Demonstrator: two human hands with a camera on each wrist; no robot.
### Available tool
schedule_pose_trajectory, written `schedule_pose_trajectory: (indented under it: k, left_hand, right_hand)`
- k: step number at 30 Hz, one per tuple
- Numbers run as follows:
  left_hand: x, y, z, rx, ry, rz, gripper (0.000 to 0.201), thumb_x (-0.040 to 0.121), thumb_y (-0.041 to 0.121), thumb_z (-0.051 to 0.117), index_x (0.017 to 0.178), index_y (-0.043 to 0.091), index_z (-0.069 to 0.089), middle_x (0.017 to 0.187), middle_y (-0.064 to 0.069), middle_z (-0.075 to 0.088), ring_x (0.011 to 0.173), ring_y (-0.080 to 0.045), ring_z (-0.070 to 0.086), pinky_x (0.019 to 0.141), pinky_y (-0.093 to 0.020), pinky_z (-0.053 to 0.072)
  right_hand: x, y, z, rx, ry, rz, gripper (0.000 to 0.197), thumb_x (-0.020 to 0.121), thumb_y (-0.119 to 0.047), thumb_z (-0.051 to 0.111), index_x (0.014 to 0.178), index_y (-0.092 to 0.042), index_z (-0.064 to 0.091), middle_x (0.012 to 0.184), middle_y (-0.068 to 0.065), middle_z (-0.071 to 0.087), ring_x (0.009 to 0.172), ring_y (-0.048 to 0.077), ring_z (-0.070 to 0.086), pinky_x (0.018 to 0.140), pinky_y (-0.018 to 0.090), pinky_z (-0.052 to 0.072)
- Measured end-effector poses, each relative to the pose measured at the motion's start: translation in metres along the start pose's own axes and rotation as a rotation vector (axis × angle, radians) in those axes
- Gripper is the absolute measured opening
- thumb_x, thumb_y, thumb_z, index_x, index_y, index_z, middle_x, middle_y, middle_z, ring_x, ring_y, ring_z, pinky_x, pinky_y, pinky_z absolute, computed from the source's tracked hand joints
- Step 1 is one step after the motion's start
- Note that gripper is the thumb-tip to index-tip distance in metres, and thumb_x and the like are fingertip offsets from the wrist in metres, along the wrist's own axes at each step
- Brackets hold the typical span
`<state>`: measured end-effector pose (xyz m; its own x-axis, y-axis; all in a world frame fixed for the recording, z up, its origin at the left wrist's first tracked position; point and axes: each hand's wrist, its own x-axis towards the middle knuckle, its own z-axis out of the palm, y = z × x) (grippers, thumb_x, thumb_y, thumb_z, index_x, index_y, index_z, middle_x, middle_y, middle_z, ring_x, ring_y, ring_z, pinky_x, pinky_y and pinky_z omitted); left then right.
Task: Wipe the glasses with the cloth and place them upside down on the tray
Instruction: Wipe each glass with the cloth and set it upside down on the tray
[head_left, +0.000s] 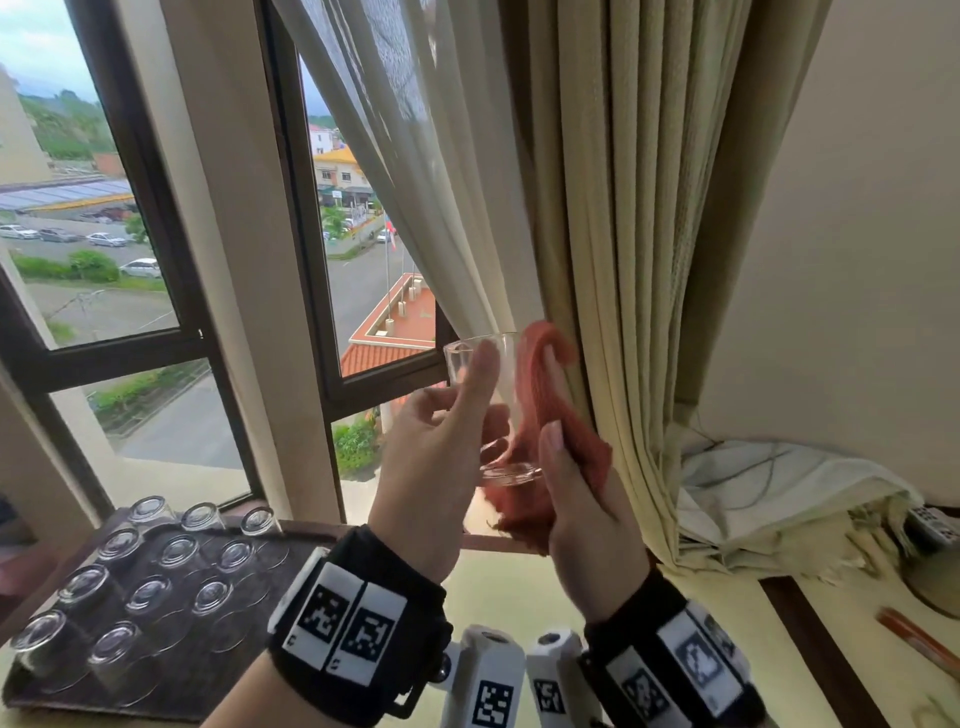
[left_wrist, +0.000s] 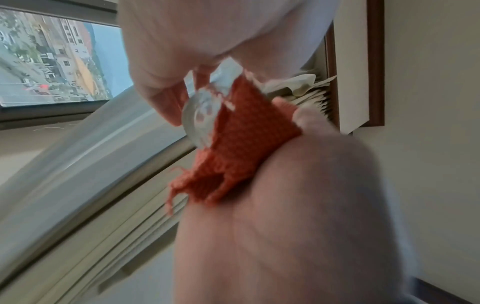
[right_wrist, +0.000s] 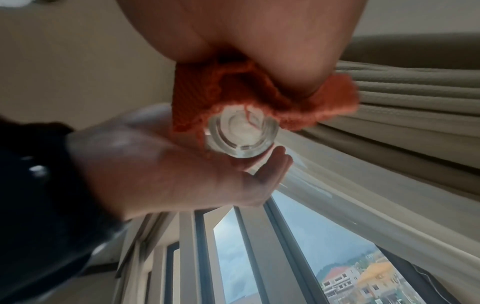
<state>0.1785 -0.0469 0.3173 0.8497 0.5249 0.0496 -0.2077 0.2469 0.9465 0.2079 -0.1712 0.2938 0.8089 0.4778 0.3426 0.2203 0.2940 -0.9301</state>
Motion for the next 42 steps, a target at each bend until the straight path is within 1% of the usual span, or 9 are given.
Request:
schedule_pose_trajectory:
  k: [4,8,12,15,24,28,32,38,42]
  left_hand:
    - [-0.008,0.0,0.01,0.014,-0.01,0.018,0.081,0.097,0.084,0.041,0.115,0.013,0.078,0.117,-0.019,0.077,0.115,-0.037,0.073,0.109,-0.055,0.053]
    - [-0.004,0.007,0.002,0.065,0.013,0.013,0.074,0.103,0.075,0.028,0.099,0.025,0.083,0.106,-0.008,0.082,0.107,-0.024,0.077,0.105,-0.047,0.054]
    - [0.002,0.003,-0.006,0.089,0.042,0.013,0.084,0.098,0.081,0.031,0.113,0.013,0.078,0.113,-0.022,0.075,0.103,-0.035,0.071,0.099,-0.049,0.058]
    - [-0.003,0.0,-0.001,0.119,-0.022,0.007,0.083,0.1,0.077,0.029,0.112,0.009,0.074,0.099,-0.022,0.076,0.086,-0.03,0.076,0.085,-0.047,0.065]
    - [0.008,0.008,-0.002,0.057,0.013,0.084,0.072,0.104,0.075,0.03,0.098,0.027,0.084,0.108,-0.011,0.081,0.109,-0.03,0.077,0.104,-0.053,0.056]
    - [0.01,0.006,-0.007,0.107,0.059,0.06,0.083,0.095,0.084,0.031,0.121,0.017,0.073,0.11,-0.007,0.076,0.108,-0.029,0.071,0.106,-0.055,0.056]
    - [-0.001,0.002,0.0,0.129,-0.009,0.014,0.082,0.097,0.079,0.028,0.112,0.011,0.072,0.094,-0.018,0.077,0.084,-0.029,0.077,0.084,-0.05,0.065]
    - [0.004,0.002,0.004,0.079,0.032,0.02,0.101,0.076,0.104,0.03,0.104,0.02,0.078,0.114,-0.015,0.075,0.106,-0.032,0.074,0.104,-0.062,0.056]
    - [0.013,0.013,-0.004,0.108,0.038,0.048,0.124,0.042,0.113,0.052,0.124,0.022,0.072,0.122,-0.016,0.073,0.102,-0.019,0.072,0.098,-0.049,0.06]
  right_hand:
    - [0.0,-0.004,0.004,-0.104,-0.125,-0.202,0.052,0.108,-0.047,0.046,0.159,-0.046,0.038,0.164,-0.012,0.042,0.147,0.027,0.049,0.096,0.072,0.053]
    - [-0.031,0.023,0.002,-0.322,-0.212,-0.279,0.057,0.107,-0.039,0.04,0.163,-0.043,0.03,0.173,-0.024,0.015,0.162,0.022,0.016,0.095,0.087,0.041]
    - [-0.032,0.037,0.003,-0.171,-0.136,-0.039,0.057,0.103,-0.052,0.046,0.159,-0.051,0.033,0.16,-0.007,0.048,0.125,0.016,0.067,0.073,0.048,0.065]
    - [-0.012,0.015,0.003,0.016,-0.047,0.065,0.042,0.107,-0.045,0.047,0.139,-0.022,0.062,0.098,0.006,0.078,0.068,0.011,0.073,0.05,0.023,0.053]
    - [-0.023,0.022,0.01,-0.248,-0.22,-0.235,0.054,0.108,-0.042,0.044,0.16,-0.046,0.033,0.172,-0.022,0.021,0.161,0.022,0.022,0.103,0.08,0.042]
    - [-0.029,0.033,0.009,-0.066,-0.153,-0.023,0.052,0.107,-0.044,0.046,0.157,-0.05,0.039,0.161,-0.021,0.044,0.134,0.012,0.059,0.071,0.044,0.066]
    - [-0.003,0.01,0.007,0.06,-0.05,0.067,0.044,0.104,-0.037,0.045,0.135,-0.013,0.062,0.089,0.002,0.079,0.068,0.011,0.075,0.051,0.021,0.054]
    - [-0.006,0.012,0.009,-0.055,-0.132,-0.197,0.057,0.105,-0.034,0.043,0.162,-0.033,0.037,0.167,-0.008,0.039,0.155,0.014,0.035,0.121,0.057,0.037]
    - [-0.033,0.042,0.006,-0.119,-0.184,-0.194,0.053,0.109,-0.027,0.042,0.159,-0.044,0.038,0.169,-0.009,0.037,0.154,0.017,0.038,0.122,0.057,0.035]
